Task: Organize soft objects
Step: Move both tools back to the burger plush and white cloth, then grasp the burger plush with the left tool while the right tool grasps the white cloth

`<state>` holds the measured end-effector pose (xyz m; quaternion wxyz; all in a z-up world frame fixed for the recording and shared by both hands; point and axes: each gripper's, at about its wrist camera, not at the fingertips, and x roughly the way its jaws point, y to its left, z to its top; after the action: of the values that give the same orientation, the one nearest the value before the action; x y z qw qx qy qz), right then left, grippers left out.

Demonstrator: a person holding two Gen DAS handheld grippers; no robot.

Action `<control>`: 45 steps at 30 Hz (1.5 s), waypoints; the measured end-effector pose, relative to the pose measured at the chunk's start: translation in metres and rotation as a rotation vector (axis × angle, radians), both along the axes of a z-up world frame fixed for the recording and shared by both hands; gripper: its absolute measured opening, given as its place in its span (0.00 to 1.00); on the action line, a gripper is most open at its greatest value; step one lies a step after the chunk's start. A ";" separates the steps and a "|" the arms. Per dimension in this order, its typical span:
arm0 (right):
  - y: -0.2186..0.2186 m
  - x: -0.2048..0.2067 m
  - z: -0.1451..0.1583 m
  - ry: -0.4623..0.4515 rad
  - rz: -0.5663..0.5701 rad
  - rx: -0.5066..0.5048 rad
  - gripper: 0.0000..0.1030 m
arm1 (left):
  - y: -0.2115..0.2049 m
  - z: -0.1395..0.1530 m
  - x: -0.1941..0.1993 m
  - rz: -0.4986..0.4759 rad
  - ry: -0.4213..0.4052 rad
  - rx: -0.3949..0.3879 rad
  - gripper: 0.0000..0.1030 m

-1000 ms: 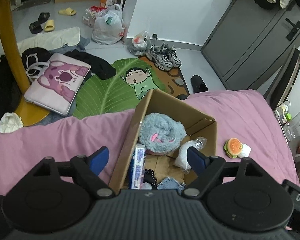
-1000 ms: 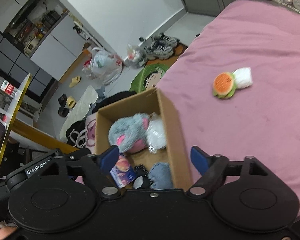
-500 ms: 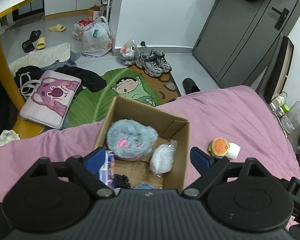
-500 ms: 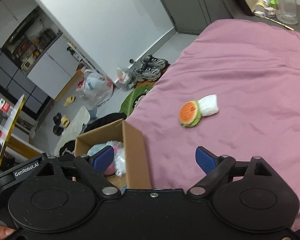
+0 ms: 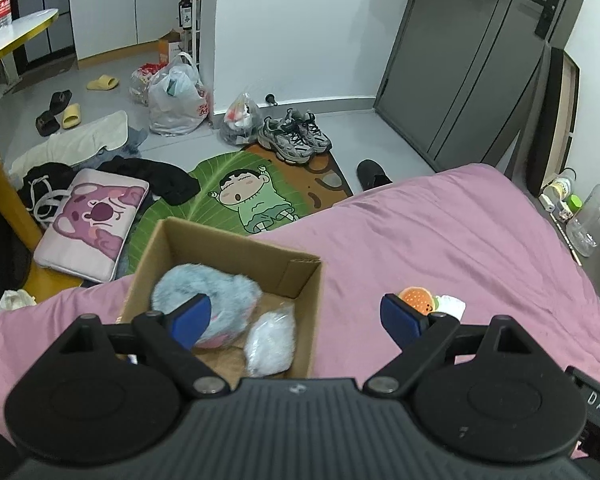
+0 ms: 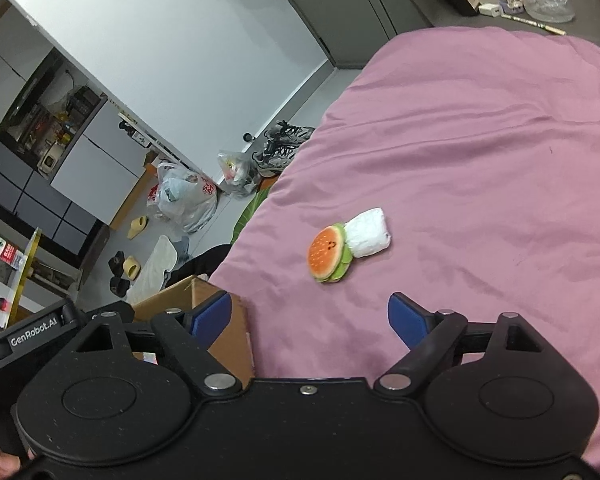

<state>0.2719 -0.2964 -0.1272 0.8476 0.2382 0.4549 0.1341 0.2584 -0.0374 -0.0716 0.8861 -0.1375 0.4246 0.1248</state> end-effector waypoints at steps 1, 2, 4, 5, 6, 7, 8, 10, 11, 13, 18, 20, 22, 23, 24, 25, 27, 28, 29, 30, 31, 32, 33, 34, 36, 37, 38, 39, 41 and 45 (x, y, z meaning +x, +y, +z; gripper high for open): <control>-0.004 0.003 -0.003 0.005 0.003 0.002 0.80 | -0.003 -0.001 0.003 0.002 -0.001 0.005 0.88; -0.006 0.006 -0.005 0.009 0.005 0.003 0.79 | -0.007 -0.002 0.005 0.010 -0.008 0.010 0.88; -0.012 0.013 -0.010 0.013 0.005 0.010 0.78 | -0.013 -0.003 0.011 0.017 -0.015 0.010 0.88; -0.015 0.018 -0.013 0.018 0.000 0.019 0.76 | -0.016 -0.005 0.015 0.014 -0.010 0.009 0.88; -0.019 0.022 -0.015 0.022 -0.005 0.030 0.75 | -0.019 -0.007 0.018 0.009 -0.005 0.011 0.88; -0.022 0.026 -0.018 0.024 -0.013 0.045 0.74 | -0.022 -0.009 0.022 0.007 0.000 0.015 0.88; -0.026 0.031 -0.021 0.025 -0.022 0.059 0.72 | -0.025 -0.010 0.025 0.007 0.004 0.019 0.88; -0.032 0.042 -0.027 0.027 -0.043 0.082 0.70 | -0.031 -0.013 0.033 0.006 0.005 0.030 0.88; -0.036 0.045 -0.031 0.020 -0.053 0.099 0.70 | -0.035 -0.014 0.036 0.005 0.004 0.036 0.88; -0.040 0.052 -0.042 0.022 -0.065 0.118 0.65 | -0.042 -0.018 0.043 -0.001 0.001 0.045 0.88; -0.041 0.062 -0.062 0.048 -0.038 0.191 0.62 | -0.062 -0.032 0.059 -0.039 -0.010 0.077 0.87; -0.045 0.066 -0.062 0.046 -0.031 0.208 0.62 | -0.070 -0.040 0.066 -0.047 -0.002 0.076 0.85; -0.048 0.071 -0.064 0.050 -0.019 0.217 0.60 | -0.076 -0.049 0.073 -0.047 0.015 0.070 0.84; -0.049 0.072 -0.066 0.056 -0.021 0.222 0.60 | -0.079 -0.054 0.076 -0.048 0.026 0.069 0.83; -0.050 0.073 -0.069 0.067 -0.026 0.229 0.60 | -0.083 -0.059 0.079 -0.055 0.035 0.066 0.81; -0.051 0.075 -0.072 0.079 -0.028 0.237 0.59 | -0.086 -0.063 0.083 -0.065 0.041 0.064 0.80; -0.052 0.078 -0.079 0.103 -0.028 0.245 0.56 | -0.092 -0.072 0.087 -0.077 0.050 0.058 0.78; -0.053 0.079 -0.081 0.112 -0.029 0.249 0.54 | -0.094 -0.077 0.090 -0.078 0.057 0.057 0.75; -0.053 0.080 -0.083 0.116 -0.029 0.258 0.52 | -0.097 -0.081 0.092 -0.078 0.064 0.054 0.74; -0.054 0.081 -0.085 0.120 -0.026 0.267 0.51 | -0.098 -0.087 0.095 -0.080 0.074 0.045 0.72; -0.054 0.082 -0.086 0.125 -0.025 0.271 0.50 | -0.099 -0.092 0.098 -0.078 0.085 0.040 0.70; -0.056 0.083 -0.089 0.134 -0.028 0.273 0.49 | -0.100 -0.097 0.100 -0.077 0.095 0.036 0.70; -0.057 0.084 -0.091 0.143 -0.031 0.276 0.49 | -0.100 -0.102 0.103 -0.076 0.102 0.026 0.69; -0.058 0.085 -0.094 0.150 -0.034 0.280 0.48 | -0.102 -0.106 0.105 -0.077 0.103 0.016 0.69; -0.062 0.088 -0.101 0.172 -0.048 0.295 0.47 | -0.104 -0.113 0.109 -0.082 0.112 0.010 0.69; -0.062 0.091 -0.103 0.180 -0.054 0.303 0.47 | -0.106 -0.116 0.112 -0.086 0.120 0.013 0.69; -0.064 0.091 -0.106 0.186 -0.060 0.313 0.45 | -0.108 -0.120 0.113 -0.091 0.128 0.014 0.69; -0.065 0.093 -0.108 0.192 -0.065 0.322 0.45 | -0.108 -0.124 0.116 -0.096 0.138 0.009 0.69; -0.065 0.094 -0.112 0.206 -0.067 0.338 0.45 | -0.105 -0.132 0.120 -0.097 0.162 -0.022 0.69; -0.065 0.096 -0.118 0.224 -0.072 0.365 0.45 | -0.103 -0.143 0.126 -0.106 0.194 -0.081 0.56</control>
<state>0.3680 -0.3617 -0.2450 0.7388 0.4172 0.5054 0.1569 0.3840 -0.1406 -0.2147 0.8400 -0.1380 0.5197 0.0731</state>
